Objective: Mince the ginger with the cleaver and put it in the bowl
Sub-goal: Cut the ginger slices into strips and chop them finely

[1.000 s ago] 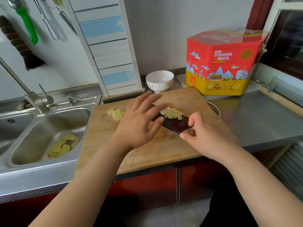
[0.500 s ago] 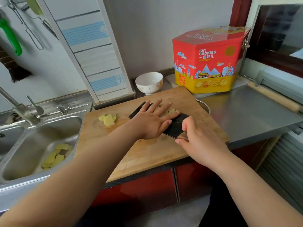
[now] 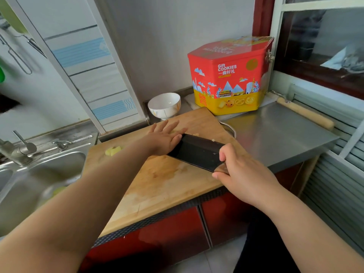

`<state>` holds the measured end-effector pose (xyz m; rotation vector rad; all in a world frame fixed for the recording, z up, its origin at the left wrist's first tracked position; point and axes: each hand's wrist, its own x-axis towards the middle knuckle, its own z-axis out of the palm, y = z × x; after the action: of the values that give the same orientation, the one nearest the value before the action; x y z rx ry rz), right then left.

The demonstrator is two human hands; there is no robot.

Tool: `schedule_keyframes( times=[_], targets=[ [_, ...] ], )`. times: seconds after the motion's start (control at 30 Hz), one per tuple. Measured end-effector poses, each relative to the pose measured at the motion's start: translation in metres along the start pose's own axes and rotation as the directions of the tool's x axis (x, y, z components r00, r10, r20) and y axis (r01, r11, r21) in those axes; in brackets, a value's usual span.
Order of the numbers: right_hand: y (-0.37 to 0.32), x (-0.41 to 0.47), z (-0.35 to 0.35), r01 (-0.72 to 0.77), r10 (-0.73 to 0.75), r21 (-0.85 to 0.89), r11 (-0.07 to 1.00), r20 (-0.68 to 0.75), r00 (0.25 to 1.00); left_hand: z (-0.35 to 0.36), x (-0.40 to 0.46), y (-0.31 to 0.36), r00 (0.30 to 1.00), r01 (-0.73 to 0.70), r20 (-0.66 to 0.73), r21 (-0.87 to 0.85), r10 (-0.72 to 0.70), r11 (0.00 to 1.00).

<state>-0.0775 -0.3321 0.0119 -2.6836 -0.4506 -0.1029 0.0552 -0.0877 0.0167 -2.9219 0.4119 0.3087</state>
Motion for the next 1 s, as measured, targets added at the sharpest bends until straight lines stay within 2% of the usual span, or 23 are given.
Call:
schedule_keyframes(
  times=[0.1,0.17,0.2,0.27,0.33,0.43,0.73,1.0],
  targets=[
    [0.000,-0.001,-0.008,-0.005,0.005,0.006,1.000,0.015,1.000,-0.002,0.005,-0.008,0.990,0.142,-0.014,-0.083,-0.143,0.986],
    [-0.002,-0.001,-0.012,-0.002,0.002,0.010,1.000,0.017,1.000,-0.009,0.005,-0.002,0.983,0.144,-0.095,-0.120,-0.156,0.982],
    [-0.003,-0.001,-0.013,-0.003,0.003,0.016,1.000,0.016,1.000,-0.012,0.002,0.006,0.982,0.072,-0.168,-0.096,-0.088,0.993],
    [-0.007,0.002,-0.016,-0.005,0.004,0.017,1.000,0.014,1.000,-0.017,-0.010,0.028,0.949,-0.151,-0.283,-0.028,0.137,0.988],
    [-0.010,0.005,-0.016,0.013,-0.013,-0.014,1.000,0.008,1.000,-0.015,-0.027,0.050,0.900,-0.316,-0.315,0.004,0.301,0.949],
    [-0.012,0.006,-0.016,0.033,-0.033,-0.046,0.998,0.003,0.999,-0.005,-0.040,0.065,0.897,-0.370,-0.257,0.007,0.359,0.929],
    [-0.017,-0.001,-0.019,0.034,-0.032,-0.068,0.997,0.022,0.999,0.009,-0.022,0.029,0.990,-0.108,-0.096,-0.057,0.102,0.992],
    [-0.017,-0.009,-0.032,-0.042,0.042,-0.058,0.997,0.001,0.999,0.019,-0.009,-0.017,0.990,0.127,-0.032,-0.234,-0.138,0.964]
  ],
)
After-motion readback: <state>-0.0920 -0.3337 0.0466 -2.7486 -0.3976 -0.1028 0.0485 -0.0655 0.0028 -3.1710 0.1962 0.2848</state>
